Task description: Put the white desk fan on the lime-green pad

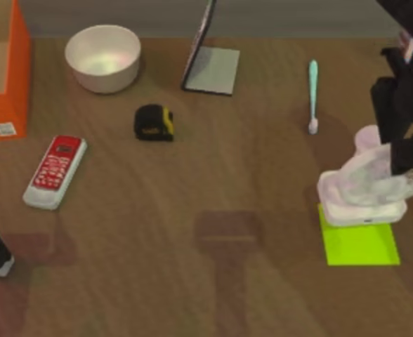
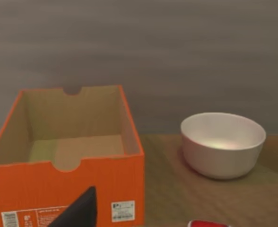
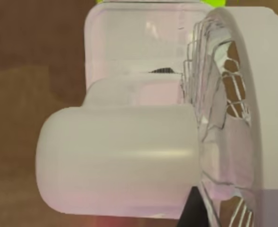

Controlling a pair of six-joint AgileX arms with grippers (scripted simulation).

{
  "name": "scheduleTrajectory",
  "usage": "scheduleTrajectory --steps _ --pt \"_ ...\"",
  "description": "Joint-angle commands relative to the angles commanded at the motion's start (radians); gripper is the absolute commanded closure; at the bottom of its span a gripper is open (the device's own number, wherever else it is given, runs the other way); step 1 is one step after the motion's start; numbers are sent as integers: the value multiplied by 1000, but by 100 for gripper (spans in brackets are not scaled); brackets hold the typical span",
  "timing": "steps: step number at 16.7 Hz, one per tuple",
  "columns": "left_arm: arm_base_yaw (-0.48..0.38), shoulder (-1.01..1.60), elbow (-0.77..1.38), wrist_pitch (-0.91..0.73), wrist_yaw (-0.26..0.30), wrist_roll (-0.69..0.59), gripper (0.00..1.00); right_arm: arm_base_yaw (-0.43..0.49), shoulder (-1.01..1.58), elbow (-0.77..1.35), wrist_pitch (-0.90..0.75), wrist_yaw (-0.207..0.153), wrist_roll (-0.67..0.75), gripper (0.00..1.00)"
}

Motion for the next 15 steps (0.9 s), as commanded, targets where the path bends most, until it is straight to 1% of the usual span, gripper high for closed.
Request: scheduleTrajectory --steps 3,9,15 --pt "0 0 0 0 0 0 0 -13 -10 -38 -3 2 62 100" --pt "0 0 0 0 0 0 0 -7 -5 -39 2 2 63 100" --pt "0 0 0 0 0 0 0 -15 3 -153 126 2 61 100"
